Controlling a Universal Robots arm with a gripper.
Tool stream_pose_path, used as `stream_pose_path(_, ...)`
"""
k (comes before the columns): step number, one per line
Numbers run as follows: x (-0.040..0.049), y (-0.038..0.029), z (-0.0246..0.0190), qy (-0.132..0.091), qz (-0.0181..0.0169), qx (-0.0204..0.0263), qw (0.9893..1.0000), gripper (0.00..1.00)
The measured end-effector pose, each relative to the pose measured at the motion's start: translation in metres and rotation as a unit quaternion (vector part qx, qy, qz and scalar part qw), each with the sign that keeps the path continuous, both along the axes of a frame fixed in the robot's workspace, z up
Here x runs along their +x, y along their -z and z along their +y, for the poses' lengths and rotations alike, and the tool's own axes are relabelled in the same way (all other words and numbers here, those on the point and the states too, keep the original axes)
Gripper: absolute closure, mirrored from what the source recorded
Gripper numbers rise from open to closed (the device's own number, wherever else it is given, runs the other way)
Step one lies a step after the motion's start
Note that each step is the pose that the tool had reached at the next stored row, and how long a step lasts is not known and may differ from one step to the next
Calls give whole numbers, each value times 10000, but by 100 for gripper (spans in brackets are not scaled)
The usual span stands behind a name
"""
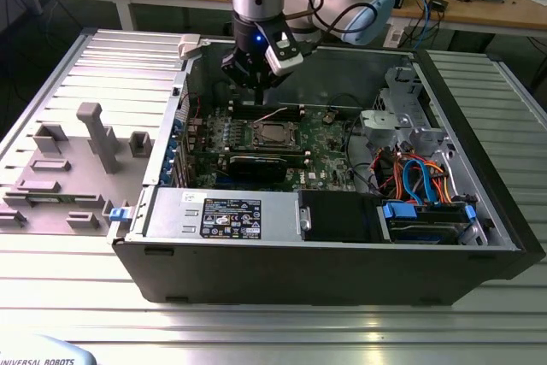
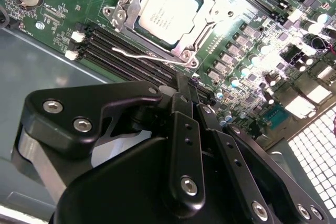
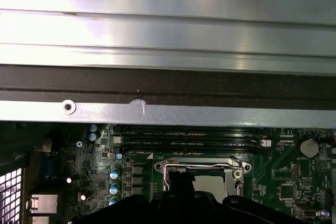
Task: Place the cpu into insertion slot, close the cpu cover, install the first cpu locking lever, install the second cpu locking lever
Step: 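Install the first cpu locking lever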
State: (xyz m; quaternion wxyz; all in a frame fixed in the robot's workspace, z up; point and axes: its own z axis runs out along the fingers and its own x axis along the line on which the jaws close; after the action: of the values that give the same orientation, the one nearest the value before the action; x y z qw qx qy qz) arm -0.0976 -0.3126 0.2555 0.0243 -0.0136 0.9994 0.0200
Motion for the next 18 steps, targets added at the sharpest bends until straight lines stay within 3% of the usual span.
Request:
stream_pose_path(4, 31, 32, -12, 3, 0, 45, 10000, 89)
stream_pose_path(7, 80, 71, -14, 4, -1, 131, 9999, 89)
stream_pose_path(10, 136, 113, -14, 3, 8, 139, 9999, 89)
stream_pose_path(18, 150, 118, -14, 3, 8, 139, 9999, 89)
